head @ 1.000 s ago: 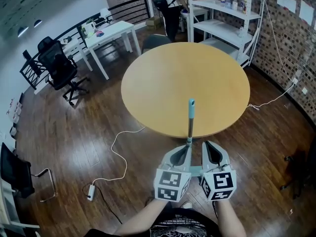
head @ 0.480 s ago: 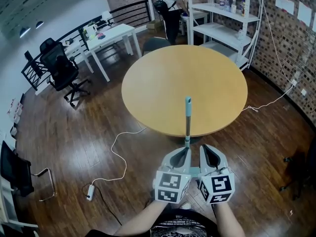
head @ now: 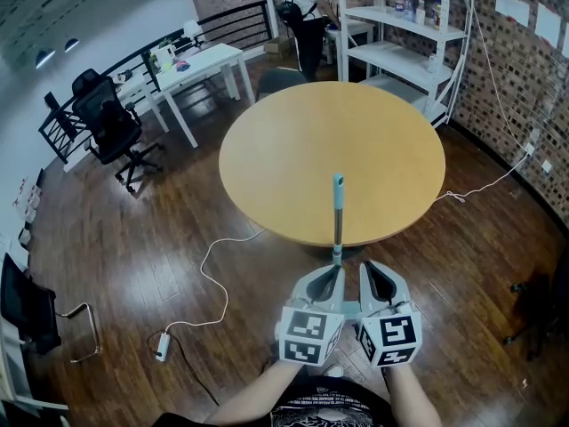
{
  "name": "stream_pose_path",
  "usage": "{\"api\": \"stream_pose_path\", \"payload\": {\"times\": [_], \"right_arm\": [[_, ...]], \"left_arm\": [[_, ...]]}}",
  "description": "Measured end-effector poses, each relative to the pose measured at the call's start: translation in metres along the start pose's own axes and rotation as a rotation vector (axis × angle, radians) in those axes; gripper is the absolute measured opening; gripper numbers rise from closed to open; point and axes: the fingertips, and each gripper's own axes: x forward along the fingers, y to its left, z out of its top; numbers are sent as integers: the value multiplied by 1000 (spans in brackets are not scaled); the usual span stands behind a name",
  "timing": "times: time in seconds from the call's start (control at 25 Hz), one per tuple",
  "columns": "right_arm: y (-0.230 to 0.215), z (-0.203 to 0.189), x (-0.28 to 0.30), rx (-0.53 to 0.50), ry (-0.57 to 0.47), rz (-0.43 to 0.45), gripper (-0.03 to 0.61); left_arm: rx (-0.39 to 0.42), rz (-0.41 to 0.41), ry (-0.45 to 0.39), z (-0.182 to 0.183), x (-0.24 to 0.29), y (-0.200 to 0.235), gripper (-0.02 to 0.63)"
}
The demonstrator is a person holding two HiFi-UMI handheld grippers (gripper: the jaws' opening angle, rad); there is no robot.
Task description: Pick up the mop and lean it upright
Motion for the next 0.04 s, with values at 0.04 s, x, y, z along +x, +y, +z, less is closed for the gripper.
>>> {"api": "stream_pose_path", "payload": {"times": [0.04], "right_arm": [[0,-1,0,-1,1,0,0]], "left_arm": [[-1,-1,1,0,0,0,3]]}}
